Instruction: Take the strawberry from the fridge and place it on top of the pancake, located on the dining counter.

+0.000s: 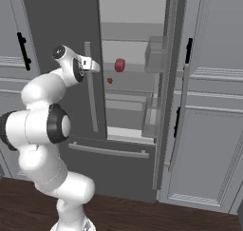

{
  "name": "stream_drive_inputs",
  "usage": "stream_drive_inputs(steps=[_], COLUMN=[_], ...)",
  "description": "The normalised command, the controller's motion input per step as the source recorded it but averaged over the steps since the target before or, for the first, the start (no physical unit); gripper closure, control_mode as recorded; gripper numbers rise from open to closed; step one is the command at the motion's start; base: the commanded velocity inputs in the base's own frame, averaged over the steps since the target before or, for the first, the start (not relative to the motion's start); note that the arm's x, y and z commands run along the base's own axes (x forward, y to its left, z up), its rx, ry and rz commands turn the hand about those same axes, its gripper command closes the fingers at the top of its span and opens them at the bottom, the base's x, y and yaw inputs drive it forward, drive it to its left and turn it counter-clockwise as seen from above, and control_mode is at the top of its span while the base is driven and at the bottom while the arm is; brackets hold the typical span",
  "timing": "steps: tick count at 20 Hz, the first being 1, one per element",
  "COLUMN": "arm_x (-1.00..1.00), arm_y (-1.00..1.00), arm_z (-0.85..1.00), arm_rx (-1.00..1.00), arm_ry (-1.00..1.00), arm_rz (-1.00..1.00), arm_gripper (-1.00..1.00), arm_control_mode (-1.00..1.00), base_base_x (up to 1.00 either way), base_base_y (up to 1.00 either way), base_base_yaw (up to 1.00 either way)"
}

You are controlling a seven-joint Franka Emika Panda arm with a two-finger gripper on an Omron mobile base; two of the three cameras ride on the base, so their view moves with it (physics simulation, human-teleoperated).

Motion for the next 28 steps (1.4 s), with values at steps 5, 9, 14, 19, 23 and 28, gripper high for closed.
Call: stream_drive_inputs(steps=[5,9,14,19,23,28], arm_x=[0.49,0.39,0.19,0.42,0.31,0.07], arm_y=[0.15,0.01,0.0,-0.07,-0.01,0.0], arm_z=[-0.05,-0.18,-0.17,-0.06,0.0,0.0], arm_rx=[0.0,0.01,0.06,0.06,0.0,0.0], arm_ry=[-0.01,-0.02,-0.09,-0.03,0.0,0.0], arm_rz=[0.0,0.0,0.0,0.0,0.0,0.0], arm_gripper=[-1.0,-1.0,-1.0,-1.0,-1.0,1.0], arm_control_mode=[-1.0,-1.0,-1.0,-1.0,-1.0,-1.0], base_base_x=[0.0,0.0,0.0,0.0,0.0,0.0], base_base_y=[0.0,0.0,0.0,0.0,0.0,0.0], base_base_yaw=[0.0,0.0,0.0,0.0,0.0,0.0])
